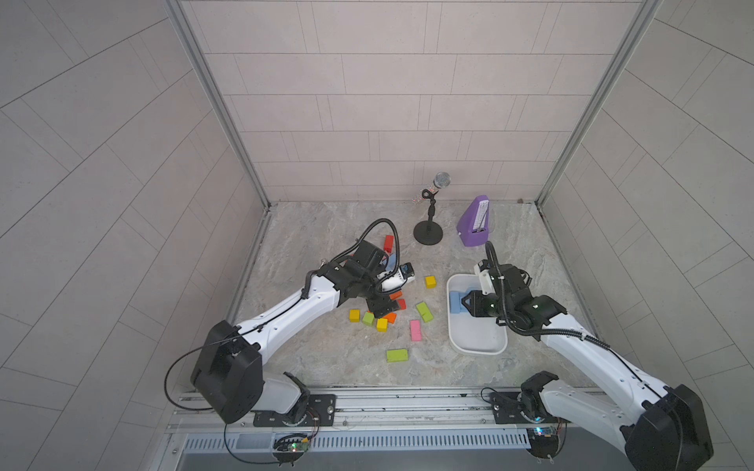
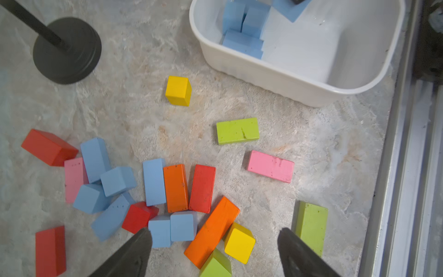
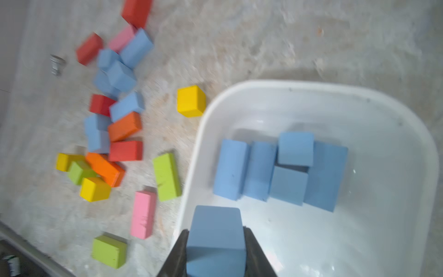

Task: Pick out the blue building blocks
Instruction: Place the building block in the storage box.

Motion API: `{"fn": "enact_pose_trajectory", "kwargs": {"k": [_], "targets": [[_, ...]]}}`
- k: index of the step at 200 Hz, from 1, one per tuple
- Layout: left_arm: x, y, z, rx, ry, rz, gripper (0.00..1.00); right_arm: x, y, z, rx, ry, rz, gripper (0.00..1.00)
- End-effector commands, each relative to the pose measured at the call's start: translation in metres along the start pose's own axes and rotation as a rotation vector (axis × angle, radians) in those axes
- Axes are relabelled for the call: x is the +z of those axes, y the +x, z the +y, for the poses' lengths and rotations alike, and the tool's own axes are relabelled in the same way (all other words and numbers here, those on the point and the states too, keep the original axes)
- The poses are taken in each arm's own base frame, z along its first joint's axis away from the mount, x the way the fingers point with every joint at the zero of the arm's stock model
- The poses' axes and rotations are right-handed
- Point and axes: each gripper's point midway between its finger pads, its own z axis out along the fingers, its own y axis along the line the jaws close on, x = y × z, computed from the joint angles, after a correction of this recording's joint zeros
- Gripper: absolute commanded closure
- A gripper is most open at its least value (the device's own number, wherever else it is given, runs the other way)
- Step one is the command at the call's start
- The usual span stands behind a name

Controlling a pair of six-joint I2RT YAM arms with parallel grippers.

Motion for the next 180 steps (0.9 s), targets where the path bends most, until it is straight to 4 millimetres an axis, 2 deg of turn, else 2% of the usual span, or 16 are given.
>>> {"fn": "enact_pose_trajectory", "kwargs": {"k": [1,41,112,180], "targets": [[0.0,-0.004,0.018,-0.035,-0.099,-0.043,0.12,0.013,0.025,-0.022,-0.024,0.092,0.082,0.81],[0.004,0.003,0.019,-0.05,-0.101,-0.018,0.12,0.035,0.031,-0.013,0.007,0.027,0.114,0.81],[0.002,0.006,0.021,-0.045,-0.111,-0.007,0.12,0.057,0.031,0.006,0.026,-0.062,0.145,0.79],[0.003,0.009,0.019,-0.036,-0.099,-0.008,0.12,0.065,0.034,0.013,0.039,-0.102,0.167,0.58]]}}
